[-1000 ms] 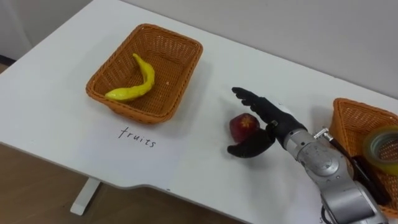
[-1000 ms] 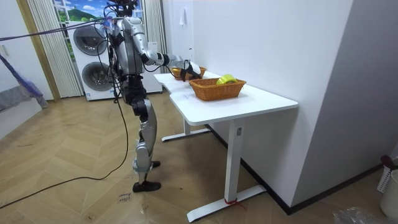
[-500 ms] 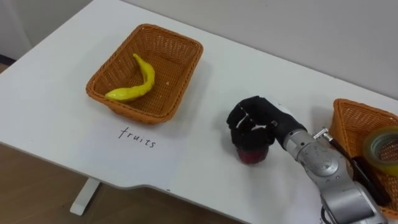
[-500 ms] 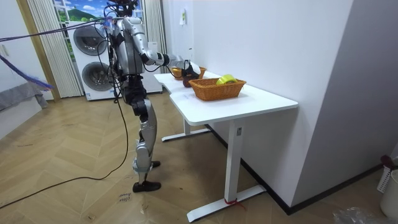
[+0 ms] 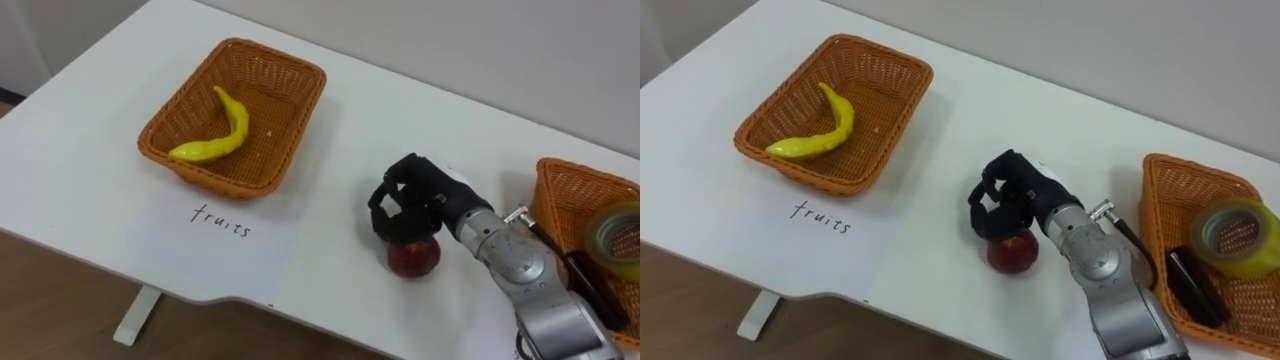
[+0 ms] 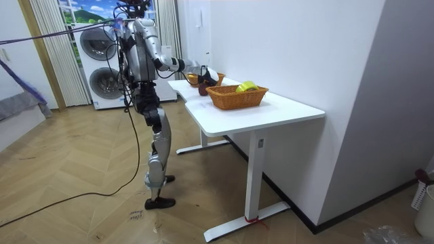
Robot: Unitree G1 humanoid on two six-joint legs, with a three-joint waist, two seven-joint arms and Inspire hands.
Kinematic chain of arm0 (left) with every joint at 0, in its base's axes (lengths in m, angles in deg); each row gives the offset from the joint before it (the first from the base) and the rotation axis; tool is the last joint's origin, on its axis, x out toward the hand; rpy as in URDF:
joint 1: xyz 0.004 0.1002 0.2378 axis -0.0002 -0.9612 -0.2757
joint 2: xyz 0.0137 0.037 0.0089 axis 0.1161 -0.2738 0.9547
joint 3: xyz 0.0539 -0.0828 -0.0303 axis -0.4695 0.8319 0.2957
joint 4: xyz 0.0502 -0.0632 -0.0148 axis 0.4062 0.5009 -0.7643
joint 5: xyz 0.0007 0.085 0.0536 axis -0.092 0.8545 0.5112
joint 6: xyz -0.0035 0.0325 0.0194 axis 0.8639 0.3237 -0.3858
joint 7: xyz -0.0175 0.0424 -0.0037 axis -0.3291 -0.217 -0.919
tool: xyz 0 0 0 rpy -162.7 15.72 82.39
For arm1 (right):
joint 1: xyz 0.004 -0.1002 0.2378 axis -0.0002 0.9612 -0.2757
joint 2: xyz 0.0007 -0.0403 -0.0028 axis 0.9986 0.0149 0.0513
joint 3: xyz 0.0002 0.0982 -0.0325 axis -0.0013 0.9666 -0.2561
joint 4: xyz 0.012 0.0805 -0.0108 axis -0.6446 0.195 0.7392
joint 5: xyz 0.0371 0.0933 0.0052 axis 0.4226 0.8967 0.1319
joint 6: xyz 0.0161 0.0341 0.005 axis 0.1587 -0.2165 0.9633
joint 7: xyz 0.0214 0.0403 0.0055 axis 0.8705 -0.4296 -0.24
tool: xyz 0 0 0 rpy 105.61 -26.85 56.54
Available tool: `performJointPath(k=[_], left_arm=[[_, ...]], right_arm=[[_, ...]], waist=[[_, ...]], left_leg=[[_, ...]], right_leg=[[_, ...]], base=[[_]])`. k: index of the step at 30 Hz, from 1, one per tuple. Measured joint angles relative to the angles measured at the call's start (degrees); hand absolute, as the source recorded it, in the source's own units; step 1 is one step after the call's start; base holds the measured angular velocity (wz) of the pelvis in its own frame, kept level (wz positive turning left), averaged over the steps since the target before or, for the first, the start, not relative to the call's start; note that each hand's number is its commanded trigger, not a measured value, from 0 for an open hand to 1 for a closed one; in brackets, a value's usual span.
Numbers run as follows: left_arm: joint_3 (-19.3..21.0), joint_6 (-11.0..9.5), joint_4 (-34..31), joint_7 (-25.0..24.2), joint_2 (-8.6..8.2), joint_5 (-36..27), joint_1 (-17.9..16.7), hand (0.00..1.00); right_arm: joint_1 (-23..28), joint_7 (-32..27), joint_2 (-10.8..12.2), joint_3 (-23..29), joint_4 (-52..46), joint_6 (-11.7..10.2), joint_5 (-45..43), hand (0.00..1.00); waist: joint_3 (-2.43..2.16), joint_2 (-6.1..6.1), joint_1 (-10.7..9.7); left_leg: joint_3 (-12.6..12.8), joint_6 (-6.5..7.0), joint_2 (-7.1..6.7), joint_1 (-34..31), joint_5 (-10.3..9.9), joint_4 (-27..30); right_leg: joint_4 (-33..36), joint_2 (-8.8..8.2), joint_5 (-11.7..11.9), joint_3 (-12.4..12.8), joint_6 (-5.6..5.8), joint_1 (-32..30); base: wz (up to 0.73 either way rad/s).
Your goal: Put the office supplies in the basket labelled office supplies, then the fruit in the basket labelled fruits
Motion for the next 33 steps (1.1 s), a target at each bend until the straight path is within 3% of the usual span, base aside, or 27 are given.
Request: performJointPath(k=[1,2,3,13,16,19,21,23,25,29,30,33], left_arm=[[0.0,0.0,0.0,0.0,0.01,0.0,0.0,0.0],[0.0,0.0,0.0,0.0,0.04,-0.2,0.0,0.0],[0.0,0.0,0.0,0.1,0.06,-0.8,0.0,0.0],[0.0,-0.3,0.0,0.1,0.11,-1.6,0.1,0.0],[-0.2,-0.7,0.1,0.2,-0.03,-3.4,0.7,0.0],[-0.1,-1.3,1.0,0.4,-0.19,-4.7,1.2,0.0],[0.1,-2.3,0.8,0.4,-0.28,-5.8,1.2,0.0],[0.1,-3.0,0.1,0.9,-0.39,-6.4,1.4,0.0],[0.1,-3.3,0.0,1.7,-0.74,-7.2,1.4,0.0],[0.1,-3.6,0.2,2.9,-1.13,-8.9,2.1,0.0],[0.1,-3.9,0.3,2.9,-1.23,-8.9,2.3,0.0],[0.1,-4.8,1.7,4.0,-1.31,-11.1,2.7,0.0]], right_arm=[[0.0,0.0,0.0,0.0,0.0,0.0,0.0,0.31],[0.0,0.0,0.0,0.0,0.0,0.0,0.0,0.05],[0.0,0.0,0.0,0.0,0.0,0.0,0.1,0.0],[-0.1,-1.8,0.0,0.0,0.0,-0.2,0.4,0.0],[-0.1,-2.8,0.7,0.0,-0.4,-0.6,1.7,0.0],[-0.1,-3.1,0.8,0.0,-2.4,-0.9,4.4,0.0],[0.0,-3.7,0.8,0.5,-3.8,-2.4,4.5,0.0],[0.8,-4.1,1.1,0.5,-5.4,-2.9,4.5,0.0],[2.5,-4.2,1.3,0.4,-7.0,-3.8,4.5,0.0],[4.2,-4.2,2.0,0.5,-7.3,-3.9,5.1,0.0],[4.3,-4.2,2.1,0.5,-7.3,-3.9,5.2,0.0],[5.3,-4.7,2.5,0.5,-7.8,-3.9,7.4,0.0]], waist=[[0.0,0.0,0.0],[0.0,0.0,0.0],[-0.01,0.01,0.0],[0.03,0.06,0.1],[0.28,0.46,0.1],[0.25,1.48,-0.3],[0.25,2.48,-0.9],[-0.11,3.19,-1.7],[-0.02,4.06,-1.8],[-0.51,5.06,-2.7],[-0.26,5.44,-3.2],[-0.23,6.48,-4.0]], left_leg=[[0.0,0.0,0.0,0.0,0.0,0.0],[0.0,0.0,0.0,0.0,0.0,-0.1],[0.0,0.0,0.0,-0.1,0.0,-0.1],[0.2,0.0,0.04,-0.2,0.0,-0.2],[0.8,0.04,0.18,0.0,0.0,-0.2],[1.4,0.12,0.36,0.0,-0.2,-0.2],[1.5,0.25,0.29,0.1,-0.2,-0.2],[1.5,0.33,0.15,0.7,-0.2,-0.3],[1.5,0.44,0.01,1.8,-0.2,-1.0],[1.9,0.49,0.05,3.6,-0.1,-1.8],[1.9,0.49,0.03,4.2,-0.1,-1.9],[2.2,0.52,0.02,6.2,-0.1,-2.9]], right_leg=[[0.0,0.0,0.0,0.0,0.0,0.0],[0.0,0.0,0.0,0.1,0.0,-0.1],[0.0,0.01,0.0,0.1,0.0,-0.3],[0.0,0.0,0.0,0.0,0.01,-0.7],[0.0,0.02,0.0,1.0,0.01,-0.8],[0.0,0.08,0.4,1.4,0.06,-1.0],[0.0,-0.06,0.5,1.3,0.17,-0.7],[0.0,-0.15,0.5,1.4,0.24,-0.4],[0.0,-0.3,0.5,1.5,0.27,0.5],[0.0,-0.36,0.5,1.6,0.29,1.6],[-0.1,-0.37,0.5,1.6,0.29,2.3],[0.0,-0.51,0.4,1.7,0.42,3.5]], base=[[0.0],[0.0],[0.0],[0.0],[-0.12],[-0.11],[-0.02],[0.0],[-0.02],[-0.05],[0.0],[-0.05]])
